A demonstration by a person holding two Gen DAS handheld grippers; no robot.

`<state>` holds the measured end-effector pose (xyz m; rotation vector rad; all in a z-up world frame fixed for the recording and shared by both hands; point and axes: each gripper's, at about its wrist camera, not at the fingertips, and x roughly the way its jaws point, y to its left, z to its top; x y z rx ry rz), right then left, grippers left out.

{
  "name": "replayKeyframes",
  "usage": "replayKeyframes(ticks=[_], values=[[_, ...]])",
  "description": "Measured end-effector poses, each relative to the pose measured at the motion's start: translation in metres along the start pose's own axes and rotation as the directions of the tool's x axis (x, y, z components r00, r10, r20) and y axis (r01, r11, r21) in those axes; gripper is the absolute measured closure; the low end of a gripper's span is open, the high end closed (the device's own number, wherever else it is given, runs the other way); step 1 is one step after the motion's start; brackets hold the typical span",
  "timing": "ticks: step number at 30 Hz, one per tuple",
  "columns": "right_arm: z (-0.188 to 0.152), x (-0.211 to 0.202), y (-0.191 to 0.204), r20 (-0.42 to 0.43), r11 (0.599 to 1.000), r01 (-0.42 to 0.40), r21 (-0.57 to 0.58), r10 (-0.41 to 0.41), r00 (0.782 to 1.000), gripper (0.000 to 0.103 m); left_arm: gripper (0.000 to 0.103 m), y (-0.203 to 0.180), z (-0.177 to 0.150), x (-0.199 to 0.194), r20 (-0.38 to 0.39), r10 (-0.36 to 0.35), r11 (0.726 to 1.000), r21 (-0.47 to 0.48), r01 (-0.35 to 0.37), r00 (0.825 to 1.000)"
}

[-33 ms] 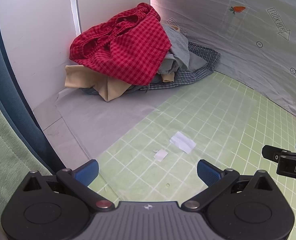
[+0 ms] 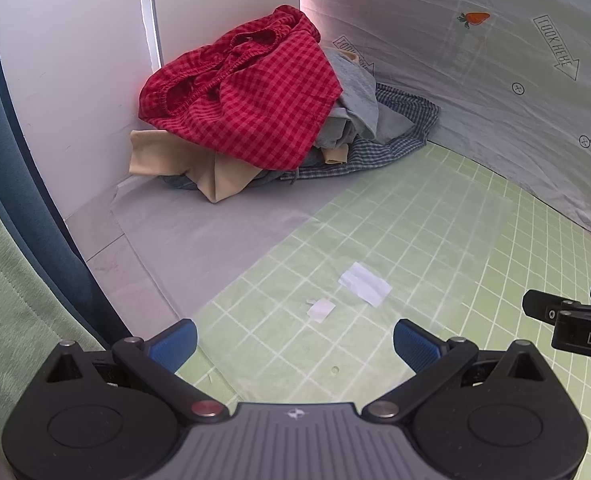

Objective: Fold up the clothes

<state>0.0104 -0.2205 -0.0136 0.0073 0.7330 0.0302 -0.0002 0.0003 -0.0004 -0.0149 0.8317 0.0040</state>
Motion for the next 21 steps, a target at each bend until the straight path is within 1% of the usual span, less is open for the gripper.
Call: replayKeyframes(ticks=[4,9,12,21], values=[[0.0028,-0.0017,-0.0045,0.001,1.000,0.003,0.004,-0.003,1.000,0.001,0.000,0.0009,-0.0012,0.0004,0.002,0.003,1.000,0.002,-0.003,1.000],[-0.0017,0.0012,0.0000,-0.001,1.000,0.010,0.008,-0.010,1.000,0.001,0.000,0.0004,-0.0017,0.0017,0.004,0.006,1.000,0.003,-0.006,1.000],[-0.0007,0.0028,-0.0032,-0.007,1.000,-0.004,0.008,0.004,1.000,0.001,0.000,-0.0024,-0.0016,0.0034,0.001,0.007,1.000,0.005,-0.007,1.000],[-0.0022,0.0042,-0.0009,-0.013,1.000,-0.001,0.012,0.001,1.000,0.001,0.000,-0.0042,-0.0018,0.0046,-0.013,0.002,1.000,0.004,-0.002,1.000]])
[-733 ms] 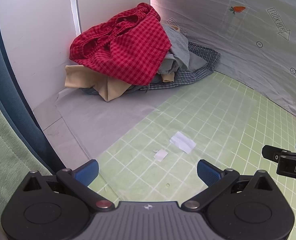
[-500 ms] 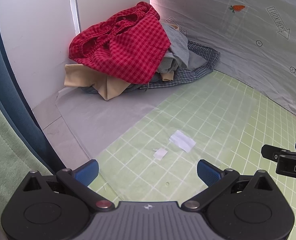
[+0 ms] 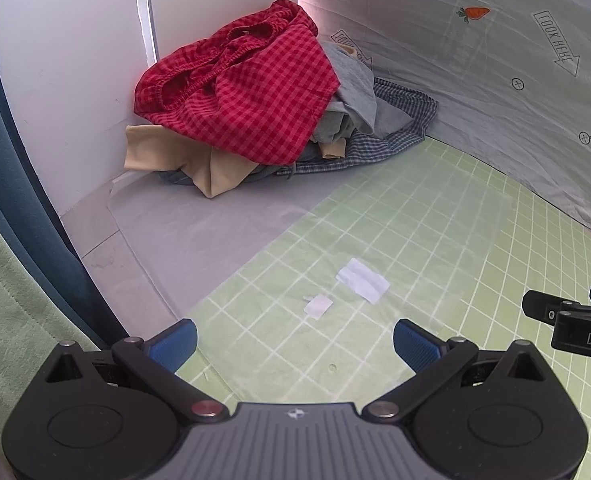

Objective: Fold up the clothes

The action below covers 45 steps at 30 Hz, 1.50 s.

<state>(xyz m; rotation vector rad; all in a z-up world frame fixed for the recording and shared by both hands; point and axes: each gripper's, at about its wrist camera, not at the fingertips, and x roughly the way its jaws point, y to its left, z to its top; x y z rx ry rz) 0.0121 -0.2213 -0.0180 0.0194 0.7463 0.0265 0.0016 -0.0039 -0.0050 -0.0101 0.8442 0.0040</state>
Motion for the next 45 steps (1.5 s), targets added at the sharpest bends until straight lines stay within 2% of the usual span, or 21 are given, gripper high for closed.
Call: replayKeyframes(ticks=[31,45], values=[[-0.0004,0.0001,-0.0017,-0.005,1.000,0.013,0.005,-0.012,1.000,0.001,0.000,0.0014,0.0063,0.0007,-0.010,-0.010,1.000,-0.006,0.010,1.000],[-0.0006,0.0074,-0.0030,-0.021,1.000,0.019,0.019,-0.019,1.000,0.001,0.000,0.0030,0.0062,0.0070,-0.049,-0.009,1.000,0.001,0.009,0.999]])
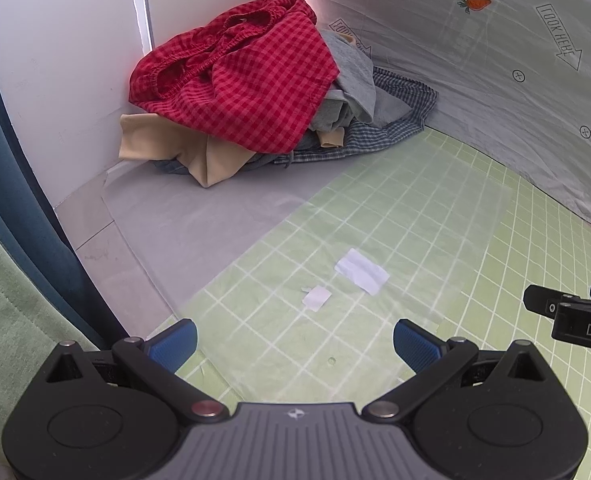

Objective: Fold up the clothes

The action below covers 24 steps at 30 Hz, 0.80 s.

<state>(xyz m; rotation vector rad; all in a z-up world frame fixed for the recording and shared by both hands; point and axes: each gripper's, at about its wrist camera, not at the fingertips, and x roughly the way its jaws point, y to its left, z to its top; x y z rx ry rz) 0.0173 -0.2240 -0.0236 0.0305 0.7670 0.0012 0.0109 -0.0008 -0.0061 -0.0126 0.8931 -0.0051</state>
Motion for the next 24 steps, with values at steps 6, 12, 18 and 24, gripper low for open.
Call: replayKeyframes(ticks=[6,12,18,24], values=[[0.005,0.010,0.002,-0.019,1.000,0.000,-0.003,0.000,1.000,0.001,0.000,0.006,0.005,0.008,-0.038,0.009,0.999,-0.038,-0.010,0.999],[0.025,0.031,0.007,-0.028,1.000,-0.015,-0.013,0.014,0.999,0.001,0.000,0.016,0.024,0.027,-0.073,0.033,0.996,-0.075,-0.038,0.997],[0.065,0.066,0.025,-0.005,0.996,-0.051,-0.067,0.051,0.999,0.001,0.000,0.031,0.068,0.059,-0.073,0.069,0.988,-0.131,-0.078,0.995],[0.125,0.114,0.049,0.044,0.991,-0.092,-0.092,0.096,0.994,0.008,0.000,0.058,0.124,0.109,-0.077,0.117,0.964,-0.232,-0.132,0.990]])
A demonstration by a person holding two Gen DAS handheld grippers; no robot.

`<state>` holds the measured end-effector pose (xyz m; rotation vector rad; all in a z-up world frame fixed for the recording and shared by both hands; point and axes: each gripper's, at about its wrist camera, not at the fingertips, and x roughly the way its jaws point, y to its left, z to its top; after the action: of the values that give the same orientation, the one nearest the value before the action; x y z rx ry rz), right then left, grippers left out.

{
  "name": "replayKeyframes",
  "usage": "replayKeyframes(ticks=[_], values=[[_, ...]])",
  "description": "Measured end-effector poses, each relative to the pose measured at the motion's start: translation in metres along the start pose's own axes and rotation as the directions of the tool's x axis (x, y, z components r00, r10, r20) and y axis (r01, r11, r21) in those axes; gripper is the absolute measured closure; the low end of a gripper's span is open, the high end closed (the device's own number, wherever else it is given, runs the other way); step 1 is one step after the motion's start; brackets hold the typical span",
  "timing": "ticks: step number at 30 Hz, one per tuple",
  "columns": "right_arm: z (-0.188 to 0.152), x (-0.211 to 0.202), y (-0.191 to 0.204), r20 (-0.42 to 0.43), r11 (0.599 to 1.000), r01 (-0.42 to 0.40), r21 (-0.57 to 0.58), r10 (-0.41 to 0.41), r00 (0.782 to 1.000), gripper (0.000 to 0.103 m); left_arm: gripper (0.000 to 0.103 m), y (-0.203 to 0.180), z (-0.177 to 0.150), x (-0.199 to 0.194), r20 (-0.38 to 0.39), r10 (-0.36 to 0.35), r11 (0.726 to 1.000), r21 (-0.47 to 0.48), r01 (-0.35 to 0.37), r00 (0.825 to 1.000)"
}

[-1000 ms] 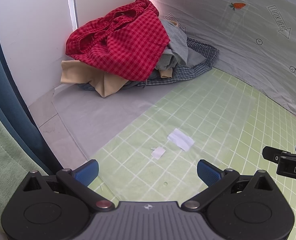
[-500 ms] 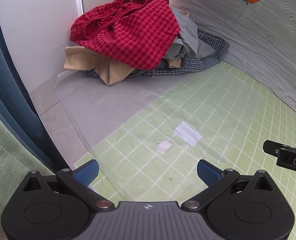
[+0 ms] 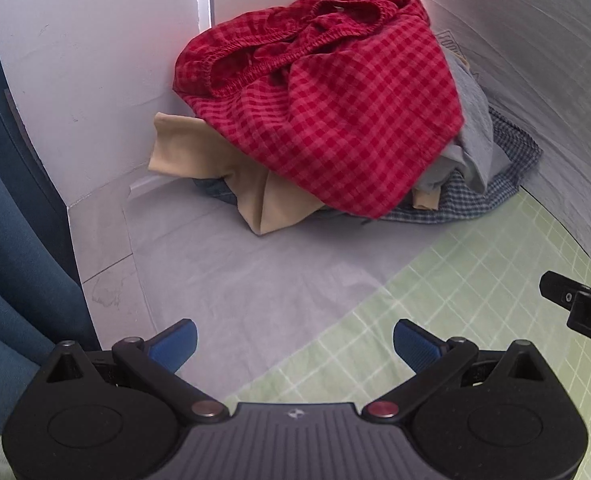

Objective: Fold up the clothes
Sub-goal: 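Grasp the red gingham shorts waistband with both grippers from the pile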

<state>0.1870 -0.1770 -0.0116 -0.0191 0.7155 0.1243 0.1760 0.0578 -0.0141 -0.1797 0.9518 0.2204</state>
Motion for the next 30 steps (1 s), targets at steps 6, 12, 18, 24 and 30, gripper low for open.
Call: replayKeyframes(ticks=[6,12,18,24,30], values=[[0.056,0.057,0.023,0.049,0.998,-0.049,-0.035,0.051,0.997,0.021,0.001,0.011,0.061,0.055,0.006,0.029,0.996,-0.089,-0.029,1.000],[0.099,0.091,0.046,0.120,0.991,-0.132,-0.030,0.134,0.984,0.035,0.018,0.026,0.101,0.088,0.002,-0.042,0.983,-0.177,0.042,0.999],[0.116,0.114,0.072,0.129,0.986,-0.134,-0.099,0.147,0.981,0.059,0.065,0.029,0.117,0.108,-0.001,-0.119,0.968,-0.222,0.115,0.993],[0.111,0.103,0.074,0.191,0.981,-0.155,-0.117,0.175,0.966,0.101,0.103,0.021,0.113,0.099,0.024,-0.165,0.965,-0.202,0.166,0.986],[0.096,0.074,0.059,0.220,0.989,-0.112,-0.093,0.130,0.967,0.102,0.103,0.015,0.092,0.071,0.037,-0.190,0.962,-0.193,0.194,0.981]])
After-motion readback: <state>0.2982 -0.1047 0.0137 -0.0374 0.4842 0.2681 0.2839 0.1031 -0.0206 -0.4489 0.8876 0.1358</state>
